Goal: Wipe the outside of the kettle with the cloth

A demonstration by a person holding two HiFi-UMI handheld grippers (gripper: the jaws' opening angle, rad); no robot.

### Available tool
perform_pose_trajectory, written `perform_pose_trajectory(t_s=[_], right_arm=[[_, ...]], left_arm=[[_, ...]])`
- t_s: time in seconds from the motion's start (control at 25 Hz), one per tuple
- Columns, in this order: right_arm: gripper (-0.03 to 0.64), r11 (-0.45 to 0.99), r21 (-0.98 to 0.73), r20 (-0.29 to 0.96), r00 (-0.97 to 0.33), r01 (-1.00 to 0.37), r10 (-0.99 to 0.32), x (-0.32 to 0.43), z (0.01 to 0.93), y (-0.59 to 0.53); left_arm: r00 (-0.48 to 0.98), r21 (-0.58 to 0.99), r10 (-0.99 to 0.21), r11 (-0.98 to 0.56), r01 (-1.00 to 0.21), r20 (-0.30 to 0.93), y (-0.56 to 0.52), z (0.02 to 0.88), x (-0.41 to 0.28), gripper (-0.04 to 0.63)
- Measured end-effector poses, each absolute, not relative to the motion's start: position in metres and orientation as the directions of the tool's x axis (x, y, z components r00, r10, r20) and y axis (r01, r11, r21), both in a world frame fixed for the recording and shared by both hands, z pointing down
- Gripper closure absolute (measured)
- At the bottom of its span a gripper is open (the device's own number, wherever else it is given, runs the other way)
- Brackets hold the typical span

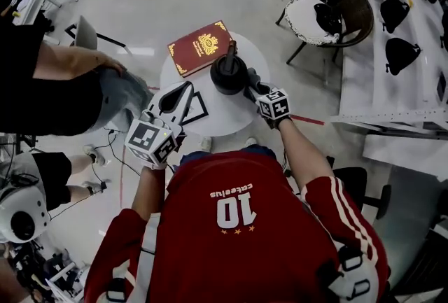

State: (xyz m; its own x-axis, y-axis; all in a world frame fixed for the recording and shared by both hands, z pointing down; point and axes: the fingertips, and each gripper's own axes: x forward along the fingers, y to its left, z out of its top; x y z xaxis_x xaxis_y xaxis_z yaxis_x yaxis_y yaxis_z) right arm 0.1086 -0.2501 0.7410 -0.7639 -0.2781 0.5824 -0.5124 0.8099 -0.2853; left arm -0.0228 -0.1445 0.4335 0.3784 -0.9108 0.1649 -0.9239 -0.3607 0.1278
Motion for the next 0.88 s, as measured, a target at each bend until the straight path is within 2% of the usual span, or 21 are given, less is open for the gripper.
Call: perform_pose_trajectory(t_s=[0.88], right_arm=[[0.566,0.742,-0.274,0.670,-0.674,-0.612,-0.310,0.083,0.749,-0.188]], left_arm=[[0.512,0.177,-0.853,-0.490,-0.853,0.104,-0.132,0.432,-0.079,0.588]])
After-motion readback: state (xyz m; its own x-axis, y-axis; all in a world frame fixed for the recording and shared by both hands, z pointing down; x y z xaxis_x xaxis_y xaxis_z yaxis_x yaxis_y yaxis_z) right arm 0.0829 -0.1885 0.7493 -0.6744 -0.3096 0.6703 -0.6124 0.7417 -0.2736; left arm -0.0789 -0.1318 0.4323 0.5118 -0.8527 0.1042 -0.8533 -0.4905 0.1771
